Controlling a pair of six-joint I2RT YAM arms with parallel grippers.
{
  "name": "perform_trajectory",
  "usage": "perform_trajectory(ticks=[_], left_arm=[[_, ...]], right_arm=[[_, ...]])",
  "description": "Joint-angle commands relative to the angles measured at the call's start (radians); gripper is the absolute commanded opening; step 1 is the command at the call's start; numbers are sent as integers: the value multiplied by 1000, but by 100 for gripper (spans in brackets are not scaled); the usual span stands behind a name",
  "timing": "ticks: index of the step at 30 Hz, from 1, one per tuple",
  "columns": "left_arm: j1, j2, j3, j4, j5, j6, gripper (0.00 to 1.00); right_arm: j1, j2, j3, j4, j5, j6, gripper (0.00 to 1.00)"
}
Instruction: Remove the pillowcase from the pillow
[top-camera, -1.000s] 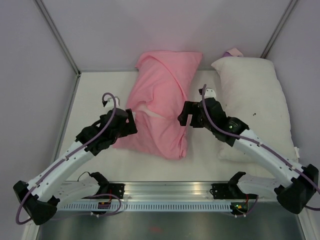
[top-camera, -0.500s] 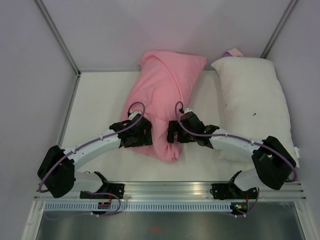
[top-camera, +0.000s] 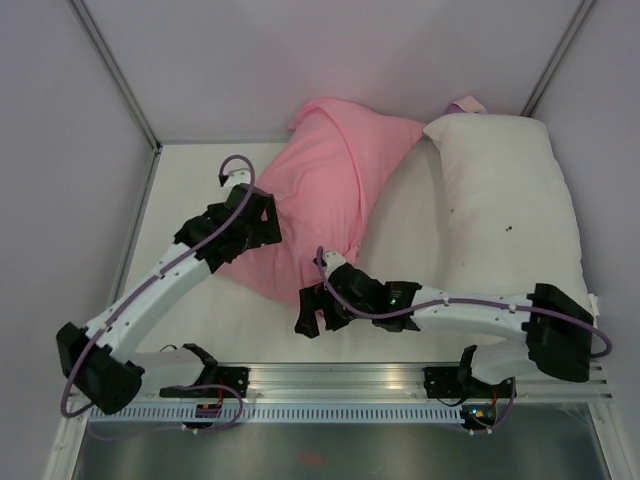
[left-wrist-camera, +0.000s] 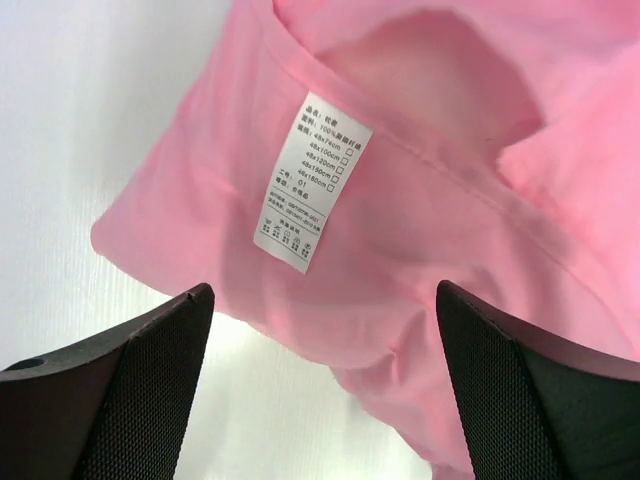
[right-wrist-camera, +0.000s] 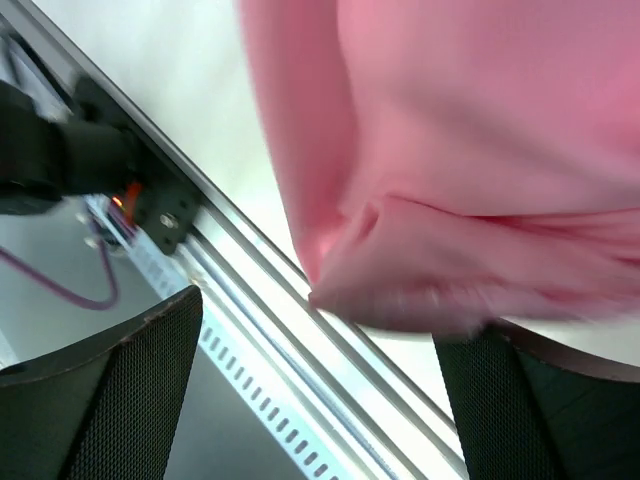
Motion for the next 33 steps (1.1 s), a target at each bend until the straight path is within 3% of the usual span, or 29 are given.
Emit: perform_trajectory(ticks=[1, 5, 6, 9, 12, 15, 22, 28, 31, 32, 33], left_arm=[[5, -186, -51, -13, 43, -22, 95], [-6, -374, -249, 79, 334, -70, 91], [-18, -400, -329, 108, 446, -85, 91], [-90, -444, -431, 205, 581, -171, 90], [-245, -426, -444, 232, 513, -259, 94], [-306, -403, -465, 274, 523, -351, 99], [-336, -371, -606, 487, 527, -553, 100], [-340, -215, -614, 599, 545, -561, 99], [-350, -193, -655, 706, 536, -566, 87], [-350, -182, -678, 722, 530, -561, 79], [-351, -179, -689, 728, 517, -561, 60]], right_arm=[[-6, -196, 148, -160, 165, -72, 98], [-70, -268, 260, -424, 308, -101, 98], [-104, -284, 276, -449, 296, -106, 98], [-282, -305, 287, -443, 203, -155, 98], [-421, -269, 319, -421, 137, -205, 98], [-523, -232, 339, -389, 69, -218, 98], [-554, -218, 279, -299, -37, -179, 98], [-554, -212, 270, -283, -43, -172, 98], [-554, -199, 280, -283, -43, -173, 98], [-552, -196, 284, -282, -49, -173, 98], [-554, -183, 288, -282, -57, -175, 98]])
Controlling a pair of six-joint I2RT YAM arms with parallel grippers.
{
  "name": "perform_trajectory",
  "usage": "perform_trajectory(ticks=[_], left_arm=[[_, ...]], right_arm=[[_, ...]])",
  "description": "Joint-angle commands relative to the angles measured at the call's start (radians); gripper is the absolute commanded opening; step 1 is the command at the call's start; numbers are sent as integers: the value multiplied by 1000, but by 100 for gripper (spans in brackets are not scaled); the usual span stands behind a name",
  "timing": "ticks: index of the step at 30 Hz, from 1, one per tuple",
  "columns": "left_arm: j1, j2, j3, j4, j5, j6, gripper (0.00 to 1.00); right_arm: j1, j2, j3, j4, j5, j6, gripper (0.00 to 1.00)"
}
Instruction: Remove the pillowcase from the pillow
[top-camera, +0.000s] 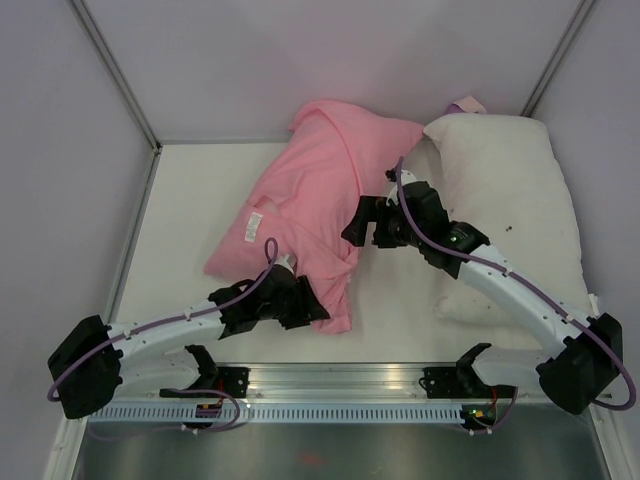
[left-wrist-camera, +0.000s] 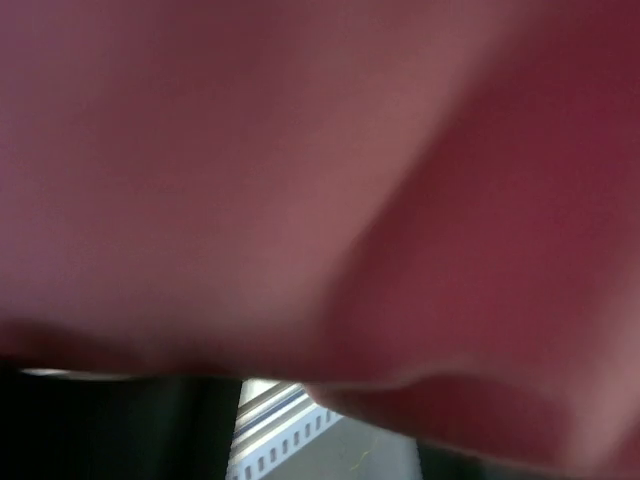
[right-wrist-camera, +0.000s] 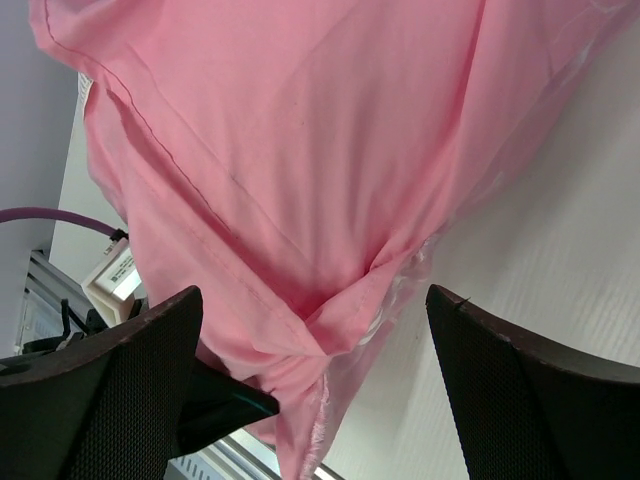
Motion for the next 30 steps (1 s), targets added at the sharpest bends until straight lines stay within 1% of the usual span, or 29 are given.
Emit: perform_trajectory(ticks=[1, 2, 3, 7, 8, 11, 13, 15, 18, 23, 25, 26, 28, 29, 30], left_arm=[[-9, 14, -45, 139, -11, -24, 44], [-9, 11, -73, 156, -9, -23, 13], [-9, 5, -91, 165, -8, -20, 3], [-12, -52, -209, 243, 26, -4, 2], [-12, -88, -255, 259, 28, -4, 2], [-12, -154, -337, 271, 32, -6, 2], [-12, -225, -375, 248, 17, -7, 2], [-12, -276, -390, 227, 5, -7, 2], [-12, -300, -398, 189, -3, -3, 2], [-12, -278, -395, 198, 14, 5, 2], [-12, -267, -392, 196, 22, 6, 2], [-12, -267, -392, 192, 25, 6, 2], [-12, -271, -395, 187, 20, 2, 2], [-12, -280, -394, 166, 6, -3, 2], [-12, -287, -391, 155, 2, -9, 2]], right_arm=[[0, 30, 29, 29, -31, -4, 98], [0, 49, 39, 23, -34, -20, 98], [5, 59, 49, 15, -33, -33, 98], [38, 131, 161, -28, -28, -113, 98], [49, 167, 181, -45, -27, -141, 98], [89, 238, 258, -68, -4, -168, 95], [118, 275, 298, -69, -10, -184, 93], [152, 338, 327, -82, -18, -196, 92], [211, 416, 370, -92, -2, -199, 93], [230, 534, 392, -22, -25, -146, 93], [227, 563, 395, -1, 77, -112, 91], [224, 592, 392, 6, 116, -101, 86], [178, 614, 369, 39, 178, -69, 74], [148, 619, 350, 53, 191, -29, 66], [77, 613, 291, 79, 194, -9, 33]])
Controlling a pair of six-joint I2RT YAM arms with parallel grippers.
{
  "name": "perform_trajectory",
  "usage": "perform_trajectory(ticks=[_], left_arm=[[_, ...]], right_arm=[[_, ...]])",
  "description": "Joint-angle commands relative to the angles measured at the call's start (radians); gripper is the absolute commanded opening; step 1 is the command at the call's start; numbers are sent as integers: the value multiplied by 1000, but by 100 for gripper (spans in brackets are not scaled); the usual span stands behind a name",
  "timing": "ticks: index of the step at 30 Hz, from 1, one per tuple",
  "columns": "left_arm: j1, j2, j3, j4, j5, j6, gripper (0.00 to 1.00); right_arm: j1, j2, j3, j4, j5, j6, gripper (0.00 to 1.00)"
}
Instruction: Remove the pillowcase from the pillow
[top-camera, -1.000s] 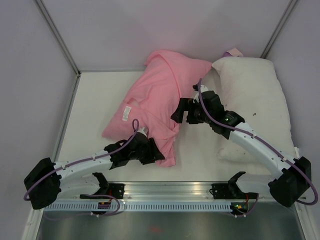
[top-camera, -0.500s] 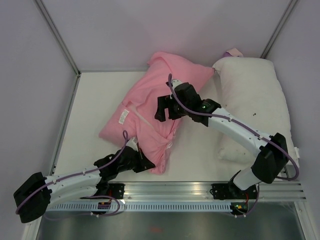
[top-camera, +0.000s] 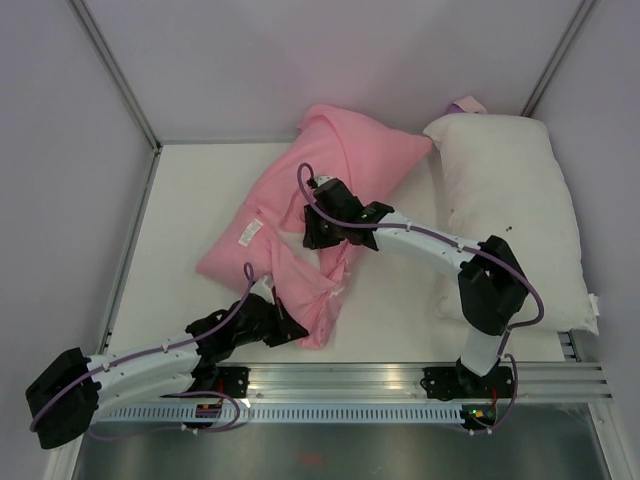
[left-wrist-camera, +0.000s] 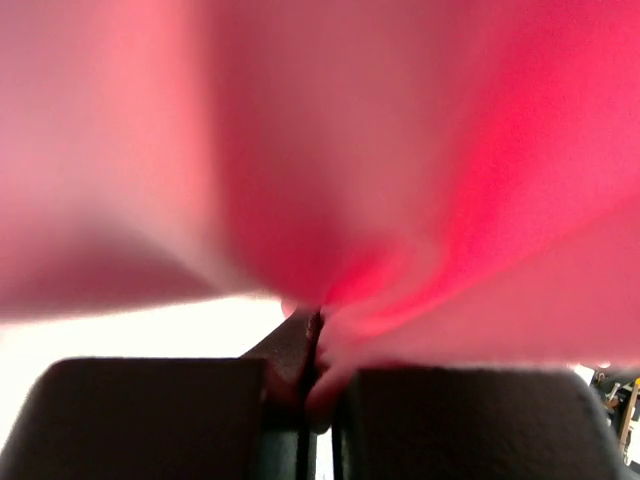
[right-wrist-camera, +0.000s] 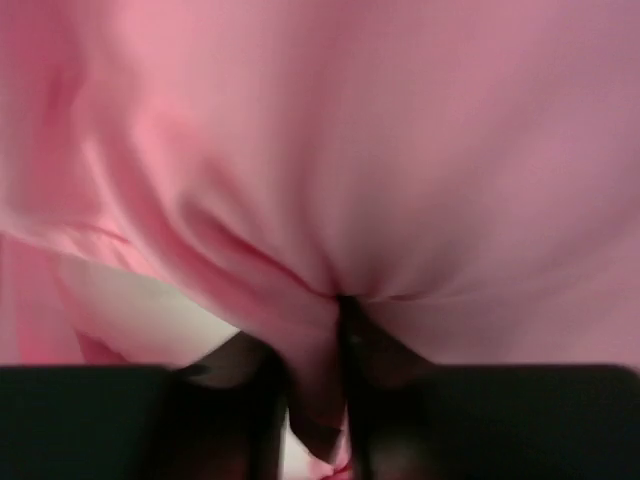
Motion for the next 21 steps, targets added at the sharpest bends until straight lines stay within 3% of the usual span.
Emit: perform_trajectory(ticks=[1, 2, 4, 8, 12, 16, 19, 20, 21], left_arm=[[-10, -11, -7, -102, -2, -3, 2], [-10, -20, -1, -128, -14, -3, 2], [-10, -24, 14, -156, -27, -2, 2], [-10, -10, 33, -204, -82, 9, 2], [-10, 30, 40, -199, -116, -6, 2], [-10, 108, 44, -165, -128, -5, 2], [-10, 162, 53, -133, -120, 12, 2], [-10, 173, 51, -123, -110, 14, 2], [-10, 179, 47, -110, -105, 17, 2]], right_arm=[[-157, 31, -90, 114, 157, 105, 20], [-192, 8, -116, 120, 175, 121, 5], [-266, -25, -182, 125, 227, 113, 0], [-355, -140, -259, 83, 304, 81, 0], [-366, -269, -395, 69, 345, 87, 0], [-366, -415, -483, 82, 271, 49, 0], [-361, -463, -506, 100, 38, -35, 13], [-349, -476, -497, 92, 33, -46, 32], [-335, -492, -492, 82, 33, -55, 39]])
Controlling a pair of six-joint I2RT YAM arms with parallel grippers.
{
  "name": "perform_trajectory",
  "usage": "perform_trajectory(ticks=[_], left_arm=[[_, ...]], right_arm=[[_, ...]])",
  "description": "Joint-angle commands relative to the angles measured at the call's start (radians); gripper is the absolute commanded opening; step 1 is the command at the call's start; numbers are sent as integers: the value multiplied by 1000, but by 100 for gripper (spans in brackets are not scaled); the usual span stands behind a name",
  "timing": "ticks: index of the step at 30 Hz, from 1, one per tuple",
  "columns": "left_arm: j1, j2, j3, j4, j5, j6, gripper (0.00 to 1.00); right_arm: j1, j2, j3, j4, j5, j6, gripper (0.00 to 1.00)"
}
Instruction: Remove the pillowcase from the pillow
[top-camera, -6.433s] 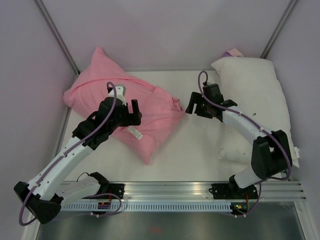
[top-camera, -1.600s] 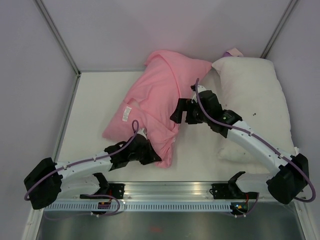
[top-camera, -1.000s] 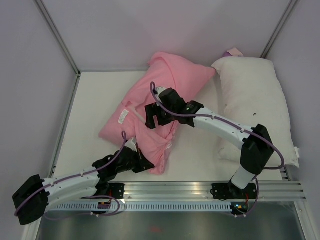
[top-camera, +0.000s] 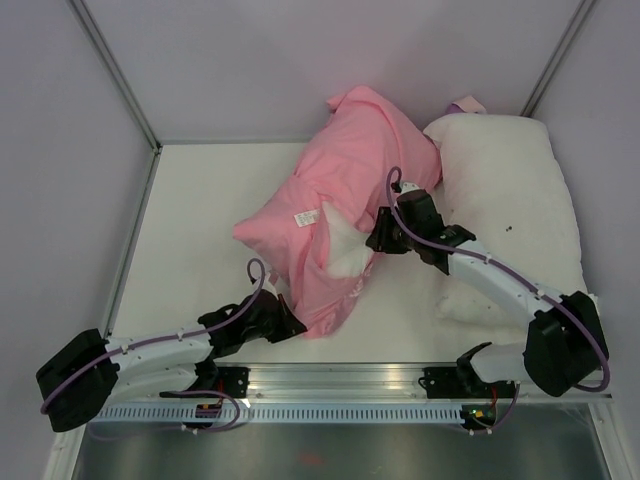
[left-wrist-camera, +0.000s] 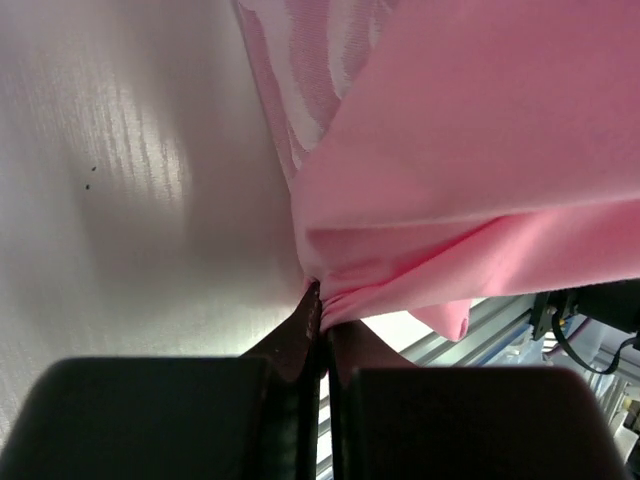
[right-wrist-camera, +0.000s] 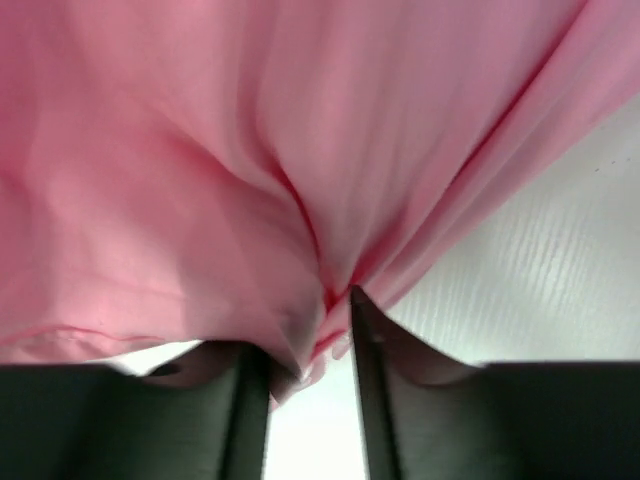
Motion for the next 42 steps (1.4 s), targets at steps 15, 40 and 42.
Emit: perform_trajectory(ticks=[15, 40, 42], left_arm=[[-6, 53, -66, -18, 28, -1, 2], [-6, -56, -95, -63, 21, -12, 2], [-6, -56, -95, -61, 26, -14, 2]], right_arm=[[359, -17, 301, -47, -71, -97, 98], [432, 562, 494, -146, 332, -63, 97], [435, 603, 476, -107, 382, -45, 91]])
